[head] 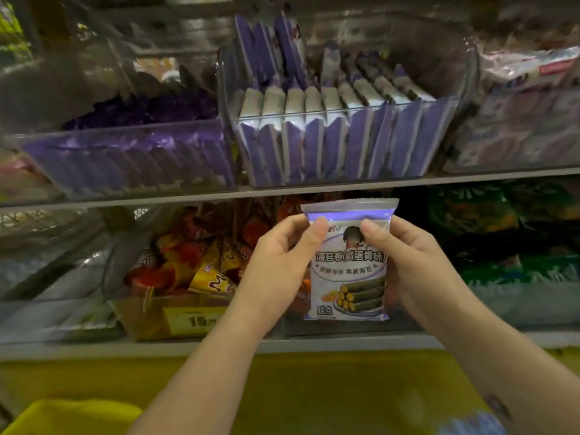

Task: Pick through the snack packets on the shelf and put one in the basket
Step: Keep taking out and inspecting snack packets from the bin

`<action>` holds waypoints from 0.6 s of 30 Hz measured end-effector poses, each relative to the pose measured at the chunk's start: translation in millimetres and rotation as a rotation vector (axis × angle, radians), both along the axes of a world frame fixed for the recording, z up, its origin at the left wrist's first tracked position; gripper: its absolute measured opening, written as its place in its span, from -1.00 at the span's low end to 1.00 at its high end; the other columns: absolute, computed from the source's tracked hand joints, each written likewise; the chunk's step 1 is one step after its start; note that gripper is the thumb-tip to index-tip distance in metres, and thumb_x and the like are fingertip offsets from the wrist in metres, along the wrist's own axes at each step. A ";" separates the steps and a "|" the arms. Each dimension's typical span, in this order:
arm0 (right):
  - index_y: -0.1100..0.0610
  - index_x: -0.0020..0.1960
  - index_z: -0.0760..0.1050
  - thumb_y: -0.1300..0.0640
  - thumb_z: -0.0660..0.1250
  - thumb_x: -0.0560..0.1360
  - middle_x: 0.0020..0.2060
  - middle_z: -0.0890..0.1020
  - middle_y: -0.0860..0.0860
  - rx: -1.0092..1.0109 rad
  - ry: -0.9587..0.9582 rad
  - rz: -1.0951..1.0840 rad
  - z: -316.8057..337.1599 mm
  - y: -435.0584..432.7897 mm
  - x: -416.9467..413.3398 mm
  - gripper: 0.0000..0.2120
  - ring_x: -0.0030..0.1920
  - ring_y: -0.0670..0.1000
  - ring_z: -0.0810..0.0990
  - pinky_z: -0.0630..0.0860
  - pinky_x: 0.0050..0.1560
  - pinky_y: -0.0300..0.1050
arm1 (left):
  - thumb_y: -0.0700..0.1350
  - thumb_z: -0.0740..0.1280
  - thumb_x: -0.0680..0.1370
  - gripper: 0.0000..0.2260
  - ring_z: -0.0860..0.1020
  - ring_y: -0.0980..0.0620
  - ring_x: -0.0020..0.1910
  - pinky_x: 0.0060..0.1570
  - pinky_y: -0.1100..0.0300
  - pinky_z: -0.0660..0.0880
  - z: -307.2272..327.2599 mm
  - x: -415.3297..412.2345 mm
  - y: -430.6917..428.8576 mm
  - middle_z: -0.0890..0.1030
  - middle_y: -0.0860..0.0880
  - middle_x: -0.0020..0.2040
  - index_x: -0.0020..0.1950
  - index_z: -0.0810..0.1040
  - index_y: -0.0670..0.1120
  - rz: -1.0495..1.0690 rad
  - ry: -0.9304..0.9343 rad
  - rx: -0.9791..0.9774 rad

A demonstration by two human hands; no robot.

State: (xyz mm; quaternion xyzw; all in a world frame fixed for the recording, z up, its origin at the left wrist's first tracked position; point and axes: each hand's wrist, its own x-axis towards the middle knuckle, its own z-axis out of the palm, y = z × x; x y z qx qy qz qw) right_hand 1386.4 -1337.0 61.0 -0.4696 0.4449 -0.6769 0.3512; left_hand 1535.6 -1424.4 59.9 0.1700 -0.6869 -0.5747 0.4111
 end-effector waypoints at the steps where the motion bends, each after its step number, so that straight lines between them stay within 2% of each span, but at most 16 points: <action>1: -0.01 0.08 0.64 -0.09 0.40 0.41 0.00 0.71 0.12 0.010 -0.006 0.010 -2.0 -0.5 -0.9 -0.71 0.01 0.16 0.70 0.64 -0.12 0.10 | 0.19 0.36 0.48 -0.75 0.68 -0.01 0.04 -0.04 0.06 0.62 -0.1 -0.4 0.8 0.71 -0.04 0.04 0.04 0.66 0.09 0.017 0.022 0.039; 4: 0.03 0.09 0.65 -0.02 0.38 0.46 0.01 0.71 0.13 0.036 -0.023 0.023 -6.0 -0.1 -1.3 -0.75 0.02 0.17 0.70 0.64 -0.06 0.11 | 0.17 0.39 0.46 -0.78 0.68 -0.02 -0.07 -0.31 0.26 0.55 -0.6 -2.2 4.5 0.72 -0.08 -0.02 -0.03 0.69 0.07 0.048 0.044 0.138; 6: 0.05 0.06 0.66 0.00 0.37 0.44 -0.01 0.71 0.16 0.045 -0.057 0.015 -6.3 0.6 -0.1 -0.76 0.00 0.18 0.70 0.64 -0.08 0.12 | 0.15 0.40 0.42 -0.81 0.67 -0.03 -0.12 -0.38 0.29 0.50 -1.6 -3.5 6.9 0.72 -0.10 -0.05 -0.11 0.69 0.08 0.056 0.053 0.193; 9: 0.12 -0.02 0.67 -0.01 0.37 0.42 -0.02 0.70 0.24 0.032 -0.163 0.011 -5.9 1.6 2.7 -0.75 0.01 0.25 0.69 0.64 -0.04 0.17 | 0.07 0.40 0.44 -0.89 0.67 -0.05 -0.12 -0.32 0.16 0.57 -3.8 -6.2 10.0 0.72 -0.11 -0.07 -0.18 0.68 0.09 0.061 0.090 0.249; 11: 0.22 0.05 0.64 0.00 0.37 0.41 0.01 0.67 0.30 0.039 -0.250 0.015 -6.4 1.7 5.3 -0.66 0.05 0.29 0.66 0.61 0.04 0.21 | -0.04 0.39 0.50 -0.90 0.68 -0.04 -0.12 -0.22 0.10 0.63 -6.1 -8.1 10.6 0.72 -0.12 -0.08 -0.18 0.69 0.05 0.058 0.143 0.285; 13: 0.29 0.16 0.57 0.02 0.35 0.41 0.05 0.66 0.32 0.071 -0.323 0.038 -7.7 1.9 9.1 -0.56 0.08 0.31 0.65 0.59 0.08 0.23 | -0.09 0.41 0.48 -0.93 0.69 -0.02 -0.15 -0.21 0.13 0.64 -7.2 -8.2 12.2 0.72 -0.12 -0.10 -0.16 0.68 0.00 0.043 0.186 0.316; 16: 0.28 0.15 0.57 0.07 0.35 0.39 0.02 0.67 0.31 0.073 -0.369 0.011 -9.0 1.5 12.2 -0.60 0.05 0.31 0.66 0.59 0.07 0.25 | -0.06 0.43 0.40 -0.85 0.69 -0.01 -0.18 -0.23 0.15 0.63 -8.1 -7.0 14.1 0.72 -0.12 -0.12 -0.08 0.64 -0.07 0.046 0.200 0.328; 18: 0.30 0.13 0.57 0.12 0.36 0.37 0.00 0.67 0.31 0.056 -0.382 -0.023 -8.2 0.5 13.8 -0.61 0.02 0.30 0.67 0.61 0.02 0.24 | -0.12 0.41 0.47 -0.93 0.69 -0.01 -0.20 -0.24 0.15 0.64 -9.1 -5.8 13.0 0.72 -0.12 -0.13 -0.09 0.62 -0.09 0.057 0.203 0.340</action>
